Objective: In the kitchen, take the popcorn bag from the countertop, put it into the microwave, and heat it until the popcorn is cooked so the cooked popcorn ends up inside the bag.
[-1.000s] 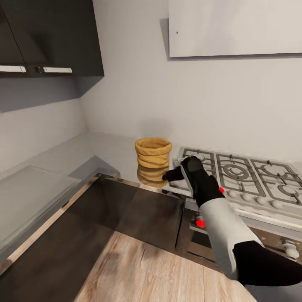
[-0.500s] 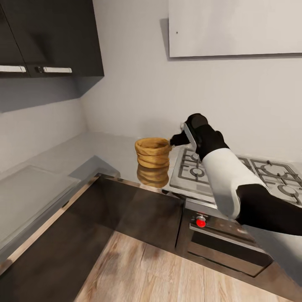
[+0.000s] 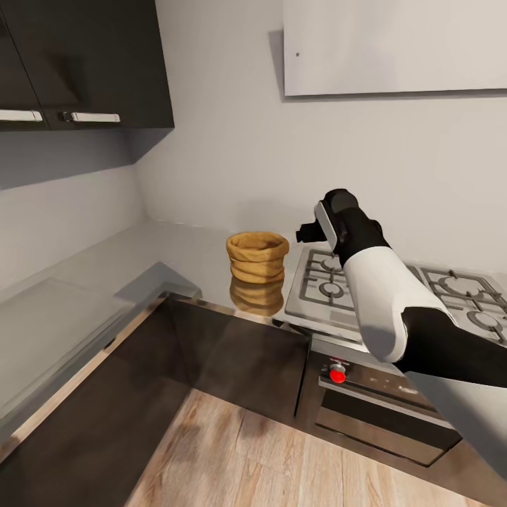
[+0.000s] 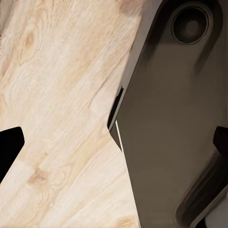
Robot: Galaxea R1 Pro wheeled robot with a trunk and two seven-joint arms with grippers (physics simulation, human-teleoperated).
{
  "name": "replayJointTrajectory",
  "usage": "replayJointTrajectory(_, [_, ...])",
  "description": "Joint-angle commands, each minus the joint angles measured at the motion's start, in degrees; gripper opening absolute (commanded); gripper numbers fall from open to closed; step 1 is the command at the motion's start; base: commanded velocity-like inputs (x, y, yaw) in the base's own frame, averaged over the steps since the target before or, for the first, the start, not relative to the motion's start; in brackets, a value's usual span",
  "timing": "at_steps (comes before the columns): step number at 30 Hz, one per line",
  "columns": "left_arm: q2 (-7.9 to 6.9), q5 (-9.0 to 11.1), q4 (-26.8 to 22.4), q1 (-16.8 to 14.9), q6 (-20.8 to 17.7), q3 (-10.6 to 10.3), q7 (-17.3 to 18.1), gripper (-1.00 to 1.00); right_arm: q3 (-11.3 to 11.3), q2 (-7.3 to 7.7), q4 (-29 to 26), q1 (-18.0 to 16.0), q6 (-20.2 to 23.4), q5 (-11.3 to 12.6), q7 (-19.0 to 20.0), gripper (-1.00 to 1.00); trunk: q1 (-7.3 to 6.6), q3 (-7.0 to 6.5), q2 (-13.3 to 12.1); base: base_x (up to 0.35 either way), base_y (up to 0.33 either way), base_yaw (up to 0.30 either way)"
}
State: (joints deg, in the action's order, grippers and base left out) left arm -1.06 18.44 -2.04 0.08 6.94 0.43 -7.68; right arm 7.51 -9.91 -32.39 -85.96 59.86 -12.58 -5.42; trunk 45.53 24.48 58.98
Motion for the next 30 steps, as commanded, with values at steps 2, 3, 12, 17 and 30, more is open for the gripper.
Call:
replayJointTrajectory(2, [0.0,0.2,-0.1,0.0,0.1,0.0,-0.1,1.0,0.4,-0.09,0.0,0.0,0.1,-0.1,-0.1,1.0,0.02,0.06,0.0,0.238,0.0,0.0])
replayJointTrajectory(3, [0.0,0.2,-0.1,0.0,0.1,0.0,-0.1,1.0,0.4,-0.09,0.0,0.0,0.1,-0.1,-0.1,1.0,0.02,0.06,0.0,0.288,0.0,0.0])
replayJointTrajectory(12, [0.0,0.2,-0.1,0.0,0.1,0.0,-0.1,1.0,0.4,-0.09,0.0,0.0,0.1,0.0,0.2,1.0,0.02,0.06,0.0,0.315,0.0,0.0])
replayJointTrajectory(17, [0.0,0.2,-0.1,0.0,0.1,0.0,-0.1,1.0,0.4,-0.09,0.0,0.0,0.1,0.0,0.1,1.0,0.02,0.06,0.0,0.314,0.0,0.0])
replayJointTrajectory(30, [0.0,0.1,-0.1,0.0,0.1,0.0,-0.1,1.0,0.4,-0.09,0.3,0.0,0.1,0.2,0.2,1.0,0.02,0.06,0.0,0.084,0.0,0.0])
